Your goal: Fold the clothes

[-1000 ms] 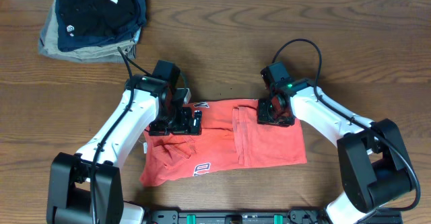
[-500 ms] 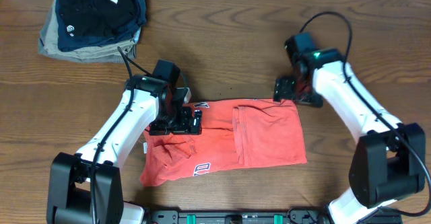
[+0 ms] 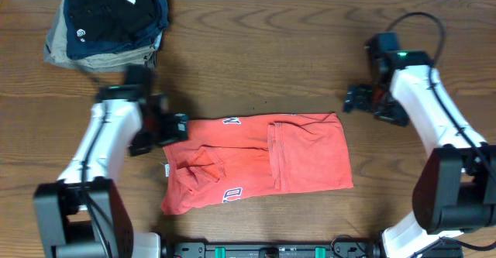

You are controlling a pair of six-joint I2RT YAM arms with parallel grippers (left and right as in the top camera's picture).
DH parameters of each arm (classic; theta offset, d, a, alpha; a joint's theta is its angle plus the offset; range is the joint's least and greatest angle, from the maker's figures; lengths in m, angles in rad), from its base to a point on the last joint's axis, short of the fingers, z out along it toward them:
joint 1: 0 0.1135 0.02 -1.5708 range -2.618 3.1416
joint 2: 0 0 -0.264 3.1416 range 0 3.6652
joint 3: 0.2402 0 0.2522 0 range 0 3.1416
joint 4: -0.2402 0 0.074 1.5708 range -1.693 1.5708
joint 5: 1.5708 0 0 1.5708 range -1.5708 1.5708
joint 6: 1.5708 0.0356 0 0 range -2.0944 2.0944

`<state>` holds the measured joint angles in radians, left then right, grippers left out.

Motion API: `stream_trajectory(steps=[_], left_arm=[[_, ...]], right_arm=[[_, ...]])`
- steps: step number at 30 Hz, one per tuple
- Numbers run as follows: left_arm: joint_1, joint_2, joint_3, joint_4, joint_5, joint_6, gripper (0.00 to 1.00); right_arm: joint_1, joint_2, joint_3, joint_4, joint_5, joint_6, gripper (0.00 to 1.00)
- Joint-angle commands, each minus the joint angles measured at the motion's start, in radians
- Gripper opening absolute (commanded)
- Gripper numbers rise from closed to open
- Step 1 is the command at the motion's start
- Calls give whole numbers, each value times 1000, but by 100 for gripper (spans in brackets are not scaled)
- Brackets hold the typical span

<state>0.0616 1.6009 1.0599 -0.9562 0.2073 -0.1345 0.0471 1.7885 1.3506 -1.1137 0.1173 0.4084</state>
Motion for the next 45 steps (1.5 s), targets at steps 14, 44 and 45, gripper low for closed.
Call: stream_trajectory(steps=[14, 44, 45], left_arm=[[293, 25, -104, 20, 323, 163, 98], [151, 139, -335, 184, 506, 294, 93], [140, 139, -335, 188, 502, 289, 91]], right_arm=[[-142, 1, -5, 6, 6, -13, 99], [-142, 1, -5, 6, 6, -13, 99], [-142, 1, -5, 6, 6, -13, 99]])
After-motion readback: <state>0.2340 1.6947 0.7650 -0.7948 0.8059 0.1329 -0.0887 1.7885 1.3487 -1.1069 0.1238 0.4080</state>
